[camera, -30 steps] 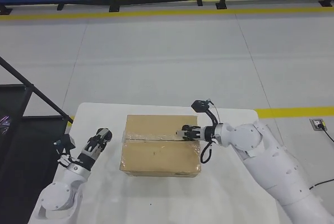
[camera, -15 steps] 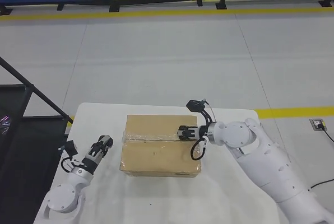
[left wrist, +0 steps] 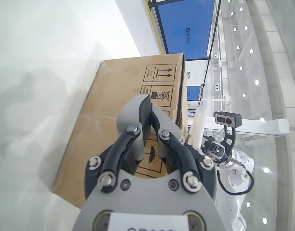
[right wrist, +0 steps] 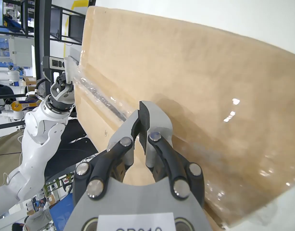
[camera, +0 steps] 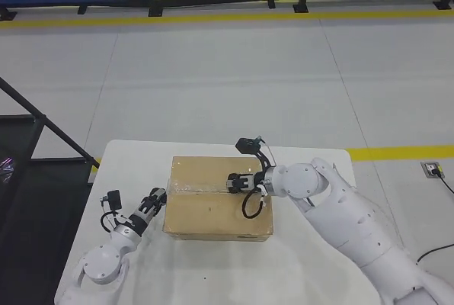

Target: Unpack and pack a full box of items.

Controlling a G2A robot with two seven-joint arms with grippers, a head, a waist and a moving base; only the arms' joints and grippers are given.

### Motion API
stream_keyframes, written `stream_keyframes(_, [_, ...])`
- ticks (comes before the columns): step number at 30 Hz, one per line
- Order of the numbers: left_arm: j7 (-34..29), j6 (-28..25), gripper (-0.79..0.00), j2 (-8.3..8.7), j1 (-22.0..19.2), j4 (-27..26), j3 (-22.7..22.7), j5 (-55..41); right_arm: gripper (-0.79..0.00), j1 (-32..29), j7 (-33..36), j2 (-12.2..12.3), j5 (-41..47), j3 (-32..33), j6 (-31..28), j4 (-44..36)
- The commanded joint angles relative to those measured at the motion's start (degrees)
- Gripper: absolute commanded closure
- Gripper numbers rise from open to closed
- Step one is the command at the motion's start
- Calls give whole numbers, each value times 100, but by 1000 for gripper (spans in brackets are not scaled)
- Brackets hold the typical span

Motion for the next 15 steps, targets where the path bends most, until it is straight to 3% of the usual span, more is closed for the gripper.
stream_keyframes(1, [-10, -13, 0, -1, 2, -14, 12, -8, 0, 61, 55, -74, 157, -86, -155, 122])
stream_keyframes(8, [-73, -52, 0, 4, 24, -64, 25, -25, 0, 289, -252, -321, 254, -309, -323, 480])
stream_keyframes(15, [-136, -105, 0, 16, 59, -77, -20, -74, 0, 329, -142, -469, 297, -448, -265, 635])
